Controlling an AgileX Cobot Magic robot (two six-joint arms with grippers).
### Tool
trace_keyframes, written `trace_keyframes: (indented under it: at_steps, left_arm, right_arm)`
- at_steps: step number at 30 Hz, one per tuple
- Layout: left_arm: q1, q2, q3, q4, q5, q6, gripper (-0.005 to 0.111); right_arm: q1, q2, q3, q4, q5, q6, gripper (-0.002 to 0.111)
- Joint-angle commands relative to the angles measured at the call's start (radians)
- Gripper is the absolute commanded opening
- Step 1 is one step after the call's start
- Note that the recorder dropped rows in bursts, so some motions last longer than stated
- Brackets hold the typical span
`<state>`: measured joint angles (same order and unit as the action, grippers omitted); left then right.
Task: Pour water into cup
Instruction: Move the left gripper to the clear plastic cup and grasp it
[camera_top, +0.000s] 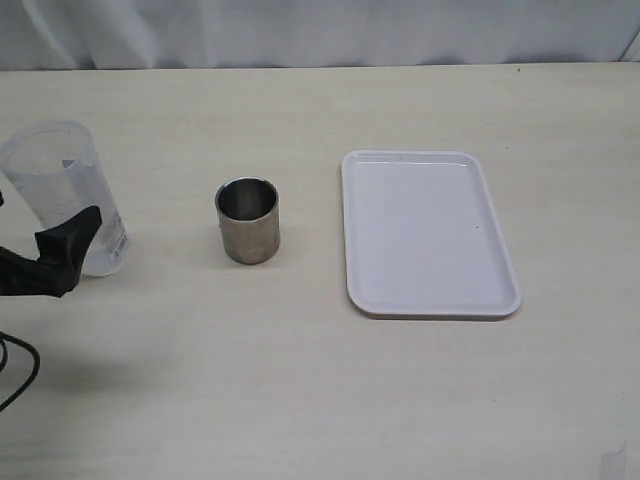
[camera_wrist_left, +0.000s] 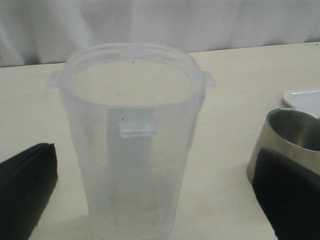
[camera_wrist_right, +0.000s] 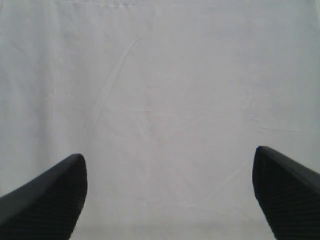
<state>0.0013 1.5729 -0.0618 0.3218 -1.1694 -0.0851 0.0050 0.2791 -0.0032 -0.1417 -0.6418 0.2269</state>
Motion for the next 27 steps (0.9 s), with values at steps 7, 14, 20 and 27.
trace_keyframes:
  at_steps: [7,14,20,27]
  left_arm:
    - [0.003,0.196,-0.106,0.033,-0.043,0.008,0.105]
    - [0.003,0.292,-0.150,0.033,-0.052,0.008,0.105]
    - [0.003,0.319,-0.202,0.033,-0.052,0.008,0.105]
    - [0.003,0.352,-0.223,0.033,-0.052,0.006,0.105]
  right_arm:
    - [-0.001,0.004,0.003,-0.008,0.009,0.004,0.084]
    - [-0.001,0.004,0.003,-0.013,0.025,0.004,0.084]
    - [-0.001,0.004,0.003,-0.042,0.031,0.013,0.084]
    - [-0.001,0.006,0.003,-0.109,0.037,0.069,0.084]
